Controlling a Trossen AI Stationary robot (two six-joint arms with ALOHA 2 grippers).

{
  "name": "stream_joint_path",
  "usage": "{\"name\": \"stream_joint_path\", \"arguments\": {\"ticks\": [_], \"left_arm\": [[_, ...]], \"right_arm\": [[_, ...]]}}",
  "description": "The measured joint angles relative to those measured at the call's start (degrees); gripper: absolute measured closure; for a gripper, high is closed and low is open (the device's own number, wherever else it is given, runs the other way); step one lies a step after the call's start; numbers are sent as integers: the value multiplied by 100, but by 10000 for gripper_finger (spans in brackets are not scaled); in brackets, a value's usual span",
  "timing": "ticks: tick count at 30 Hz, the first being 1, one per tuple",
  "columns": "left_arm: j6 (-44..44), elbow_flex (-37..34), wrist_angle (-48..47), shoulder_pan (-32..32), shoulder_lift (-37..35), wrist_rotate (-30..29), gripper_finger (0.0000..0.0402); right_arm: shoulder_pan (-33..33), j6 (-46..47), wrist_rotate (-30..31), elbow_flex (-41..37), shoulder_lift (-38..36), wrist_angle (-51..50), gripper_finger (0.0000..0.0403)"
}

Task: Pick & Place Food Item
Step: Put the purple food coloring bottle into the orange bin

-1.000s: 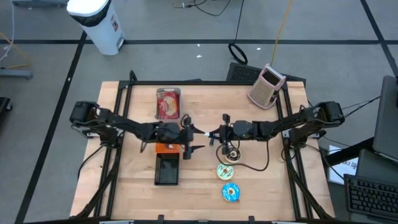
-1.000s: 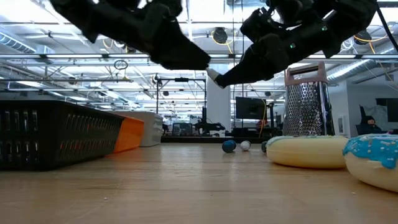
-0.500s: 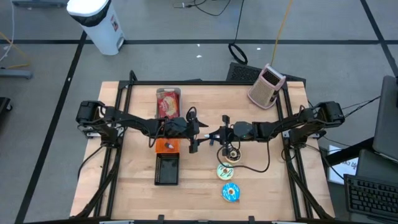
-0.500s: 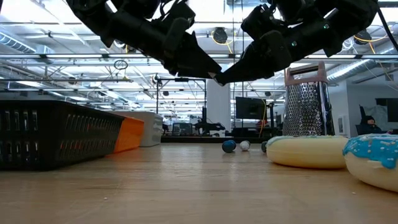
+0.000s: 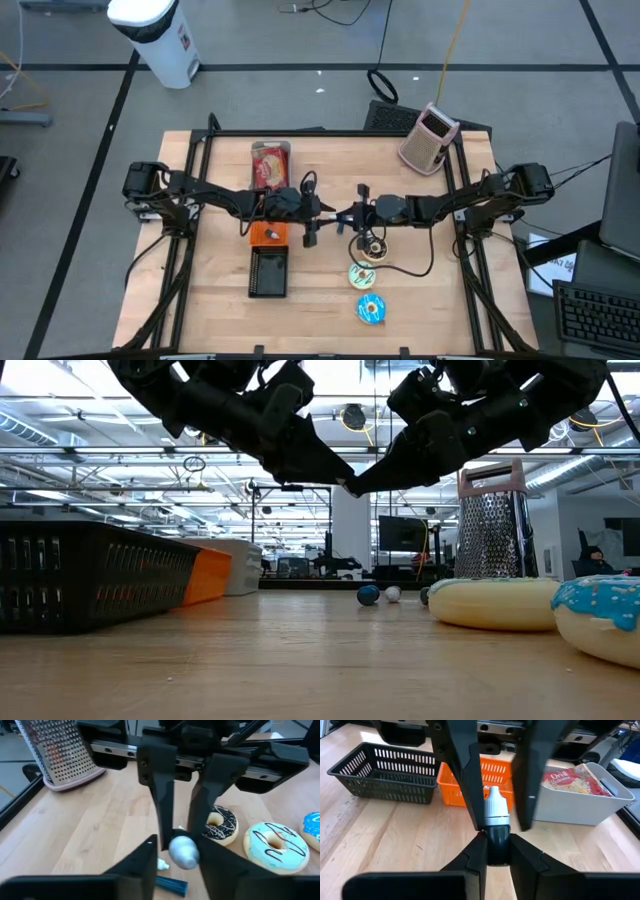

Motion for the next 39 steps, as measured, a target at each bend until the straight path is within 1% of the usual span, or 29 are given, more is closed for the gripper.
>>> {"name": "stream_joint_path", "arguments": {"ticks": [3, 6, 9, 11, 13, 18, 21, 24, 27, 30, 34, 39], "left_arm": [[1, -2, 11, -3, 0, 13, 318], [32, -2, 10, -3, 0, 1, 350], [133, -2, 9, -3, 0, -4, 350], [135, -2, -88, -3, -85, -2, 350], [132, -2, -286, -3, -242, 1, 350], [-136, -11, -1341, 6, -865, -167, 350], [-246, -181, -1689, -99, -1259, -298, 350], [-422, -605, -1709, -232, -1720, -522, 350], [-787, -1232, -1554, -342, -2209, -797, 350], [-1244, -1899, -1299, -462, -2717, -1098, 350], [-1868, -2659, -1272, -677, -3332, -1407, 350], [-2662, -3349, -1283, -902, -3738, -1560, 350]], "right_arm": [[-2, 0, 8, 0, -2, 2, 353], [-2, 19, 13, 0, -2, -4, 353], [-2, 84, 13, 0, -2, -8, 350], [-2, 95, 2, 0, -2, -29, 338], [-2, 209, -2, 17, -13, -92, 318], [10, 340, 108, -13, -32, -355, 259], [9, 339, 120, -2, -44, -325, 235], [7, 323, 125, -7, -39, -354, 221], [4, 323, 129, -4, -39, -390, 217], [4, 323, 133, -4, -39, -347, 218], [-9, 323, 148, -4, -39, -325, 226], [-11, 323, 151, -4, -39, -244, 231]]}}
